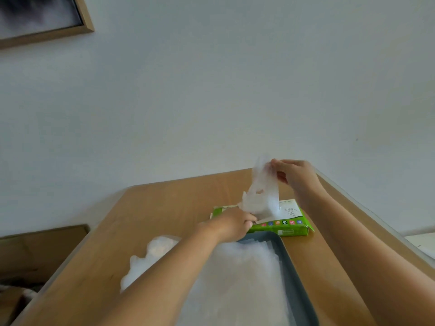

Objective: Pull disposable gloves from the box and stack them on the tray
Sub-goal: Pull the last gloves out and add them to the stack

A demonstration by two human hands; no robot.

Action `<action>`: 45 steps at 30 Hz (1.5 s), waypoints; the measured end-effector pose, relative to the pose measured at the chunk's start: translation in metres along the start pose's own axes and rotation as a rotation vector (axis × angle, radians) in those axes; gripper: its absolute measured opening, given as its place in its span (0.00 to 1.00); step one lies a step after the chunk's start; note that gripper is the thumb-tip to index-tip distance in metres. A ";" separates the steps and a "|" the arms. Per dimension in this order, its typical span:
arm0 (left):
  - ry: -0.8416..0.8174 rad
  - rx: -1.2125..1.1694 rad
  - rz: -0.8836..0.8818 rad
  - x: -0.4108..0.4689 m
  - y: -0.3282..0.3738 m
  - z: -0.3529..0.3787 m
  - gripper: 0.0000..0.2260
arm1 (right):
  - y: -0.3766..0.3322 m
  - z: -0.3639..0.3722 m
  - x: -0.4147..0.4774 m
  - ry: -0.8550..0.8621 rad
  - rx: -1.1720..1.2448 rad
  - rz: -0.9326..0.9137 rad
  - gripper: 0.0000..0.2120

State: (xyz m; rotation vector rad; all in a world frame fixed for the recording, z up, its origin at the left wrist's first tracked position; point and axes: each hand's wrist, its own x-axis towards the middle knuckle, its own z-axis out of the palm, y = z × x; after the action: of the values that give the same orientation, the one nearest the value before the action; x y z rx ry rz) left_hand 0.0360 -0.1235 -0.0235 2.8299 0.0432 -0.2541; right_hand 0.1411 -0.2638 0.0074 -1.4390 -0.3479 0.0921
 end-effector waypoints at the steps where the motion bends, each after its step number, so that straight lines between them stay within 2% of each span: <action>1: -0.006 -0.001 0.003 0.000 0.000 0.000 0.17 | -0.006 -0.002 -0.002 0.013 0.051 -0.036 0.09; 7: 0.041 -0.020 -0.015 0.005 -0.008 0.004 0.16 | -0.066 -0.009 -0.025 -0.016 0.336 -0.238 0.12; 10: 0.079 -0.140 -0.089 0.008 -0.015 -0.004 0.11 | -0.096 -0.015 -0.039 -0.142 0.285 -0.250 0.11; 13: 0.247 -0.331 -0.075 -0.004 -0.015 -0.028 0.08 | -0.104 -0.013 -0.052 -0.294 0.184 -0.174 0.10; 15: 0.341 -0.474 -0.052 -0.020 -0.011 -0.047 0.17 | -0.102 -0.008 -0.059 -0.346 0.131 -0.133 0.11; 16: 0.338 -0.637 -0.021 -0.028 -0.008 -0.055 0.27 | -0.100 -0.004 -0.062 -0.357 0.107 -0.116 0.11; 18: 0.232 -1.034 0.161 -0.044 -0.006 -0.064 0.45 | -0.095 0.007 -0.067 -0.355 0.039 -0.093 0.11; 19: 0.182 -1.156 0.249 -0.050 -0.005 -0.066 0.47 | -0.092 0.012 -0.069 -0.346 -0.001 -0.083 0.11; 21: 0.145 -1.223 0.314 -0.066 0.001 -0.063 0.38 | -0.084 0.023 -0.075 -0.339 -0.072 -0.063 0.13; 25: 0.250 -1.155 0.153 -0.087 0.012 -0.047 0.12 | -0.070 0.036 -0.093 -0.393 -0.188 -0.128 0.19; 28: 0.333 -1.388 0.067 -0.096 0.002 -0.040 0.05 | -0.069 0.029 -0.117 -0.481 -0.501 -0.273 0.44; 30: 0.322 -1.577 0.044 -0.099 -0.004 -0.036 0.06 | -0.063 0.023 -0.136 -0.621 -0.744 -0.291 0.51; 32: 0.314 -1.668 -0.005 -0.103 -0.007 -0.033 0.07 | -0.050 0.020 -0.148 -0.609 -0.938 -0.362 0.46; 33: 0.315 -1.699 -0.033 -0.105 -0.008 -0.032 0.08 | -0.045 0.020 -0.151 -0.532 -0.933 -0.428 0.39; 36: 0.308 -1.751 -0.088 -0.111 -0.011 -0.027 0.07 | -0.039 0.020 -0.150 -0.234 -0.742 -0.542 0.14; 37: 0.304 -1.770 -0.098 -0.113 -0.011 -0.026 0.07 | -0.041 0.017 -0.146 -0.199 -0.702 -0.532 0.08; 38: 0.294 -1.783 -0.093 -0.115 -0.012 -0.024 0.08 | -0.043 0.014 -0.143 -0.213 -0.674 -0.487 0.07; 40: 0.257 -1.740 -0.050 -0.118 -0.017 -0.020 0.11 | -0.048 0.013 -0.140 -0.313 -0.646 -0.370 0.11; 41: 0.265 -1.593 -0.032 -0.118 -0.020 -0.018 0.17 | -0.051 0.014 -0.140 -0.353 -0.578 -0.312 0.13; 43: 0.288 -1.020 -0.001 -0.120 -0.028 -0.012 0.34 | -0.058 0.016 -0.141 -0.379 -0.324 -0.137 0.10; 44: 0.253 -0.734 0.038 -0.120 -0.030 -0.007 0.36 | -0.059 0.016 -0.139 -0.363 -0.174 -0.011 0.09; 45: 0.213 -0.510 0.070 -0.120 -0.032 -0.002 0.32 | -0.057 0.016 -0.137 -0.337 -0.035 0.132 0.08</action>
State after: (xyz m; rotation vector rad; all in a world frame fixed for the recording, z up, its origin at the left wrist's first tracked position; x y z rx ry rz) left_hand -0.0839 -0.0926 -0.0098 2.3325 0.0467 0.0695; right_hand -0.0015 -0.2937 0.0402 -1.4802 -0.5313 0.4403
